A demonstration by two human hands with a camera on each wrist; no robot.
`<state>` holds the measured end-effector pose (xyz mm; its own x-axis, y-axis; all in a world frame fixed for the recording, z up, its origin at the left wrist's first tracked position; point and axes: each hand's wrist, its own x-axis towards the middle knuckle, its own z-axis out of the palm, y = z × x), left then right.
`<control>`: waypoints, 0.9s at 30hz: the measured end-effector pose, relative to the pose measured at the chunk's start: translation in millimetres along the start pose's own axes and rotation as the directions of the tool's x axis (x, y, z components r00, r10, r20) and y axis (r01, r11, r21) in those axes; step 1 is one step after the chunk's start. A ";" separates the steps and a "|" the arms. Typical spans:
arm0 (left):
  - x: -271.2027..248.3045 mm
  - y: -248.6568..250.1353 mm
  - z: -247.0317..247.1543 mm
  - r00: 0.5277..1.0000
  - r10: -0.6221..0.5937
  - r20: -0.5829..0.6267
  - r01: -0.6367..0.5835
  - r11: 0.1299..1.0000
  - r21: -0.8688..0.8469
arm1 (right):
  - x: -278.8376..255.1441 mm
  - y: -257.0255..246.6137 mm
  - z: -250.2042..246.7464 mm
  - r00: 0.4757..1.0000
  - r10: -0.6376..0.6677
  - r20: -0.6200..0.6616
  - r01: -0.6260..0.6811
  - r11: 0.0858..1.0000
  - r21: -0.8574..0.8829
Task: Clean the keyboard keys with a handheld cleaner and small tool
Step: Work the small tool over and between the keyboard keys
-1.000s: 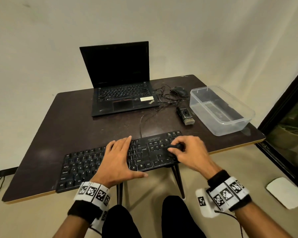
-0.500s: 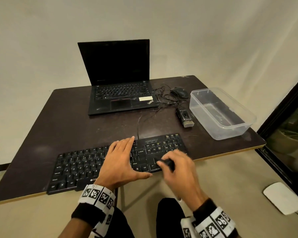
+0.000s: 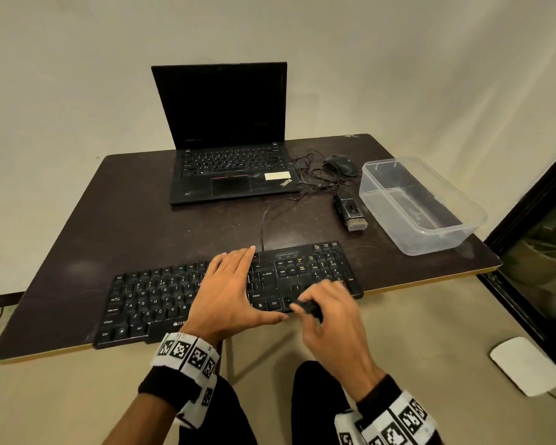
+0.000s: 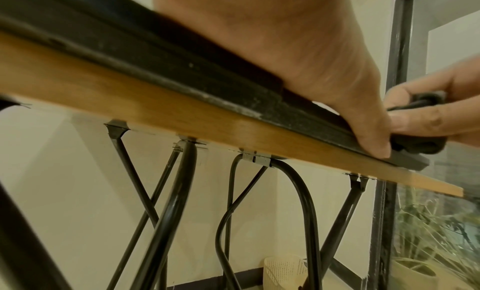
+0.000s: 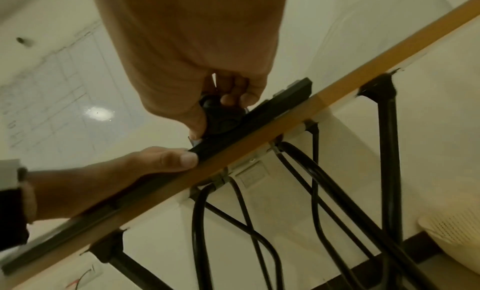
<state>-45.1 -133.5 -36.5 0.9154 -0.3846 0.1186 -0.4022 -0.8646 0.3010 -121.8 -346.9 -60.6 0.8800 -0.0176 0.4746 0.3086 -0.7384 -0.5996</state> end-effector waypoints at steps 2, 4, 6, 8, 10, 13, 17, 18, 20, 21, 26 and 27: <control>0.1 -1.7 0.9 1.000 0.001 0.010 -0.001 1.000 -0.002 | -1.1 9.6 -7.6 1.000 -0.026 0.001 0.026 0.999 -0.024; 1.0 -1.7 1.4 1.000 0.005 0.017 -0.004 1.000 -0.007 | 3.1 34.1 -28.1 0.991 0.079 -0.106 -0.087 0.994 -0.070; 1.8 -3.0 2.8 1.000 0.008 0.000 -0.008 1.000 -0.007 | 11.5 57.3 -47.2 0.965 0.210 -0.157 -0.226 0.970 -0.091; 2.4 -3.2 4.2 1.000 0.019 -0.017 -0.019 1.000 -0.011 | 15.7 64.9 -49.5 0.942 0.280 -0.184 -0.300 0.950 -0.090; 2.3 -3.4 5.0 1.000 0.023 -0.021 -0.023 1.000 -0.008 | 15.6 46.3 -35.4 0.954 0.236 -0.183 -0.252 0.965 -0.073; 1.6 -3.9 4.7 0.999 0.024 -0.024 -0.024 1.000 0.007 | 9.7 8.4 -9.6 0.997 0.066 -0.030 -0.068 0.997 -0.039; 0.8 -3.2 3.2 1.000 0.020 -0.007 -0.020 1.000 0.007 | 27.4 25.1 -26.1 0.992 0.126 0.003 -0.125 0.988 -0.092; 0.5 -3.7 3.8 1.000 0.018 -0.005 -0.018 1.000 0.003 | 35.4 37.2 -37.5 0.981 0.192 -0.038 -0.195 0.976 -0.093; 1.4 -4.0 3.6 1.000 0.019 -0.012 -0.019 1.000 0.003 | 49.3 52.6 -54.0 0.954 0.287 -0.088 -0.296 0.946 -0.129; 1.5 -3.6 4.0 1.000 0.021 -0.012 -0.021 1.000 0.005 | 53.7 53.5 -54.3 0.947 0.306 -0.097 -0.318 0.937 -0.147; 2.0 -4.2 5.0 0.999 0.033 -0.030 -0.032 0.999 0.022 | 50.6 13.6 -10.5 0.982 0.180 0.057 -0.168 0.973 -0.160; 2.0 -4.5 5.4 0.999 0.033 -0.035 -0.032 0.999 0.021 | 51.2 12.9 -10.0 0.983 0.159 0.089 -0.143 0.976 -0.164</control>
<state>-41.6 -132.1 -42.7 0.9015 -0.4014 0.1619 -0.4319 -0.8583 0.2772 -76.4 -364.1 -37.7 0.9465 -0.0744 0.3140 0.1166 -0.8285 -0.5477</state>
